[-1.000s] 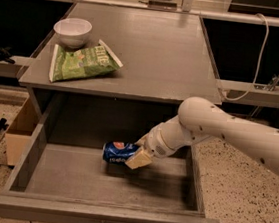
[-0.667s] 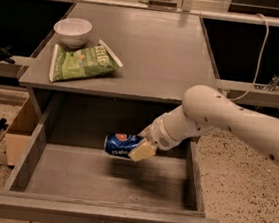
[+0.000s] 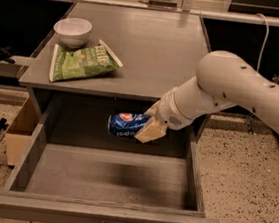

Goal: Pick pepsi can from top drawer and place on counter

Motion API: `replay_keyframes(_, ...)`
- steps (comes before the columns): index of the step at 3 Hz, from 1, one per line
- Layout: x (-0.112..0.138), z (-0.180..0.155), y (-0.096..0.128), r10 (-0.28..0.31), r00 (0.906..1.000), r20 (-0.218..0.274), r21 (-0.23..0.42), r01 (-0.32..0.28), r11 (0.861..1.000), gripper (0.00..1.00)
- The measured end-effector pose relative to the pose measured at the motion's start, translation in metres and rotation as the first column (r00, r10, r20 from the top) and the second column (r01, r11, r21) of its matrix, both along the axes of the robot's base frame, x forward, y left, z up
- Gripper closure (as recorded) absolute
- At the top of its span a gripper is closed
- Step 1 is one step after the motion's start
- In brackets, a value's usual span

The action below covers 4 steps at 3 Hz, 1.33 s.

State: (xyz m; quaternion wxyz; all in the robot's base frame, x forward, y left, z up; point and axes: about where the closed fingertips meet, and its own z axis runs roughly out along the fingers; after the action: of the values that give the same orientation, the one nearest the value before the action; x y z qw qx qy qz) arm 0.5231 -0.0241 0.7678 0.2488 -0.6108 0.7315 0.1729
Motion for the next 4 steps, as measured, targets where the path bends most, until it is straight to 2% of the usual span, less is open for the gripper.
replay_keyframes(1,0.0,0.025,-0.005,0.006,0.9994,0.035,-0.016,-0.005,1.0,1.0)
replay_keyframes(2,0.002,0.053,0.002,0.037,0.9971,0.066,-0.027,-0.035,0.999,1.0)
replay_keyframes(3,0.021,0.09,0.009,0.063,0.9936,0.094,-0.068,-0.057,0.996,1.0)
replay_keyframes(4,0.036,0.113,0.012,0.073,0.9916,0.107,-0.096,-0.062,0.993,1.0)
